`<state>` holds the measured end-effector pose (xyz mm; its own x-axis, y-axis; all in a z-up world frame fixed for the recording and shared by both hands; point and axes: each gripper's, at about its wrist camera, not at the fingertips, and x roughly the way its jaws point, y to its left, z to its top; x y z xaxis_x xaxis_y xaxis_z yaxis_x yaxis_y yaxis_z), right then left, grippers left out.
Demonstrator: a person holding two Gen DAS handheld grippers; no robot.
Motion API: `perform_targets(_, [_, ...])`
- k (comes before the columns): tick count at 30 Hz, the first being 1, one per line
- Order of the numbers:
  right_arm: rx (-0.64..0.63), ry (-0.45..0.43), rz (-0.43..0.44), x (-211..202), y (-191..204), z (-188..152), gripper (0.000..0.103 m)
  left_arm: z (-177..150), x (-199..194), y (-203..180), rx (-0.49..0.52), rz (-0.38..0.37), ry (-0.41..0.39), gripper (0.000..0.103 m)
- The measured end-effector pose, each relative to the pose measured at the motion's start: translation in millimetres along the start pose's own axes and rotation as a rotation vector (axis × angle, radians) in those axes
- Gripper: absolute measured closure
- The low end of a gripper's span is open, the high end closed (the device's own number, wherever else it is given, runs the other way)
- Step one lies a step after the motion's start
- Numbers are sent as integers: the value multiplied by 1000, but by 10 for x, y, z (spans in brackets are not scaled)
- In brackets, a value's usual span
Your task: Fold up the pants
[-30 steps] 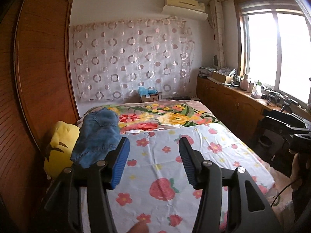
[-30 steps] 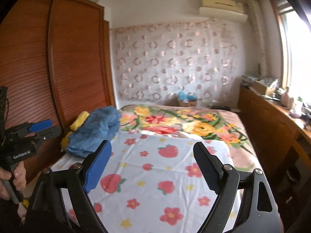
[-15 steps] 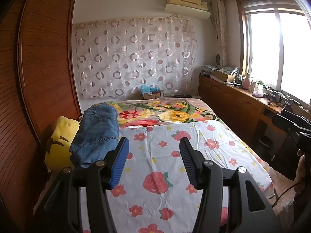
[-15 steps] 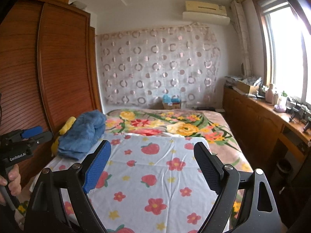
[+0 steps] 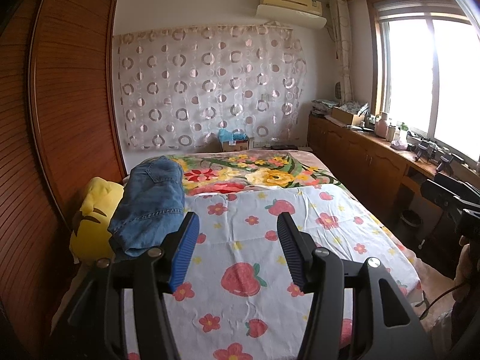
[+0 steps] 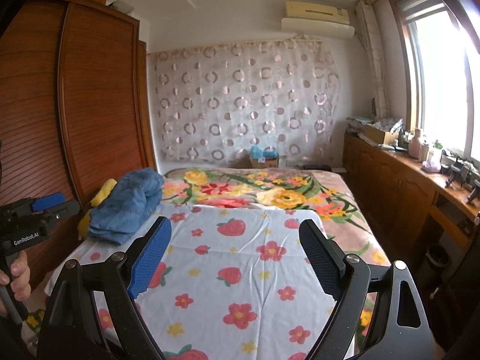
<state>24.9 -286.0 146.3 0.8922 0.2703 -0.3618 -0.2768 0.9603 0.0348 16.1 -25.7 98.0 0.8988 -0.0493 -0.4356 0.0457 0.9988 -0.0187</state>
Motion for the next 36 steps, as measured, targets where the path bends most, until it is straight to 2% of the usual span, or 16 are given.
perform_targets(36, [-9,5,-10,-18,36,-25,14,-30,-60,56,4,7,-12,49])
